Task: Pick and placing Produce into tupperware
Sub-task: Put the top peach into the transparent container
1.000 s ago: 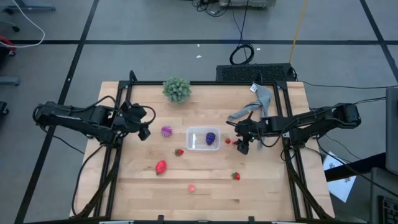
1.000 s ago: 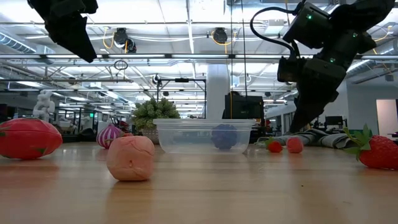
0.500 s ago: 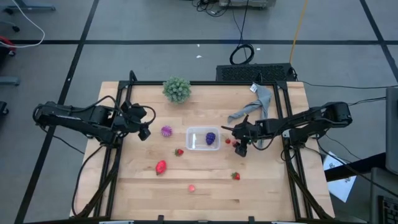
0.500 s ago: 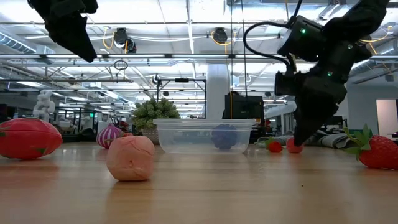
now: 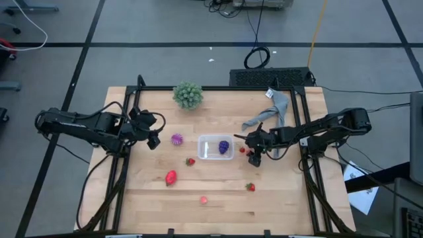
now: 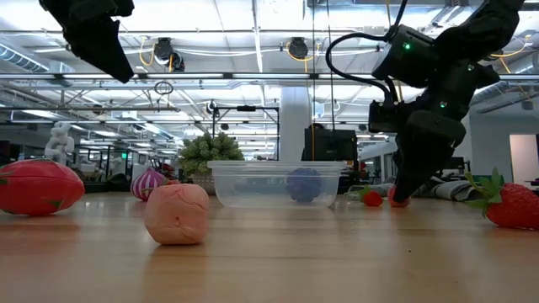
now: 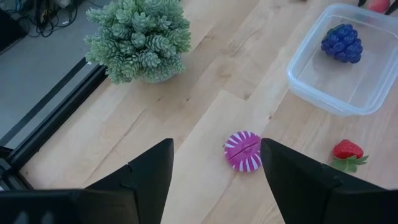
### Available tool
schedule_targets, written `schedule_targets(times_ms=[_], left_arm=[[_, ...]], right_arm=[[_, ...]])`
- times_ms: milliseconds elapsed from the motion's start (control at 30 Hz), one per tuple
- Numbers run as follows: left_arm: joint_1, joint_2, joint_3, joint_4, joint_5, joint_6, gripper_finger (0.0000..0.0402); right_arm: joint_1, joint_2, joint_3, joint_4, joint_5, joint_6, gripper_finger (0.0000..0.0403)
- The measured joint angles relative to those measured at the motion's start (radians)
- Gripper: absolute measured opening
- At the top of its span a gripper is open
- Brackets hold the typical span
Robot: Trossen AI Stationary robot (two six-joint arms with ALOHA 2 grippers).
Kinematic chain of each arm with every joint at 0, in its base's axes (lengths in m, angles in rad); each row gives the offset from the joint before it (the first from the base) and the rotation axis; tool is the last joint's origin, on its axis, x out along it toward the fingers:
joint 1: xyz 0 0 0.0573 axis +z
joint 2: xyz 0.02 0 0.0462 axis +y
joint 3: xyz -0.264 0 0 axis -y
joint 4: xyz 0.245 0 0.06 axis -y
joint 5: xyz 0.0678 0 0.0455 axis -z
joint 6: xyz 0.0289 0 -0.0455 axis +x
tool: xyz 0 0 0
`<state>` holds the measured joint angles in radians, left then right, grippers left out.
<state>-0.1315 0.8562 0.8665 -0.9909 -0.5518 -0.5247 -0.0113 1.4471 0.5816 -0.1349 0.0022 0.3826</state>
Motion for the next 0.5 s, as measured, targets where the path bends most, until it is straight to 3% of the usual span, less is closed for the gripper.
schedule_targets(times_ms=[500], left_arm=[[0.0, 0.0, 0.0, 0.0, 0.0, 0.0, 0.0243]], right_arm=[[-0.001, -0.015, -0.002, -0.003, 0.005, 0.006, 0.0117]])
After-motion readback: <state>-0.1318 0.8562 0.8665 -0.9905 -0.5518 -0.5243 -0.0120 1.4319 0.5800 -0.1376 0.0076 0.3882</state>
